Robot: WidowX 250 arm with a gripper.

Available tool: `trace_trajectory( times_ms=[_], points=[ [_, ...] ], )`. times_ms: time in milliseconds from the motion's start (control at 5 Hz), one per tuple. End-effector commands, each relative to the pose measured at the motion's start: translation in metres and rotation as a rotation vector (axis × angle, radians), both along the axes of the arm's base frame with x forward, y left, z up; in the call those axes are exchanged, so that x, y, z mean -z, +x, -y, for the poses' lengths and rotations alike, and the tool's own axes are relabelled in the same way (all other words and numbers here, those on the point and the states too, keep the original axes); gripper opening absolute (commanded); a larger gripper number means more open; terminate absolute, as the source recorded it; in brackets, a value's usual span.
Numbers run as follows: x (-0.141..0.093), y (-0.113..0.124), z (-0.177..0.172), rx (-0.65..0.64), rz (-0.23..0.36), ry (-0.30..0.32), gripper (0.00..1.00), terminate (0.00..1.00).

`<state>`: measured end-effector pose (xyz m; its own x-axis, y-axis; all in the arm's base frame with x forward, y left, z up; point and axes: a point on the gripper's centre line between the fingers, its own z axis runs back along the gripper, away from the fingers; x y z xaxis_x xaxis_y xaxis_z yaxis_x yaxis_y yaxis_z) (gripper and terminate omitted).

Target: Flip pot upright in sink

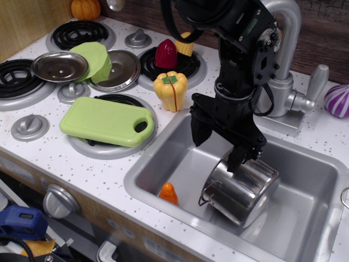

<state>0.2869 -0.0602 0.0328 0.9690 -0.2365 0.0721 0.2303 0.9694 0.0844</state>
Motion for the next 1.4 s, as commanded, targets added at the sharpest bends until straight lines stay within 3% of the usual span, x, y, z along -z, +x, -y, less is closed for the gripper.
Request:
trace_trajectory(
  times_ms=[0,400,600,800,1000,1200],
  points=[
    [0.000,0.000,0.000,0.000,0.000,0.000,1.00,0.00],
    [0.000,0.000,0.001,0.102,0.099,-0.294,1.00,0.00],
    [0.001,0.000,-0.002,0.125,0.125,-0.356,1.00,0.00],
    [0.000,0.001,-0.003,0.098,0.129,-0.521,1.00,0.00],
    [0.000,0.002,-0.002,0.042,0.088,-0.696,1.00,0.00],
    [0.002,0.004,0.013,-0.100,0.057,-0.777,1.00,0.00]
  ],
)
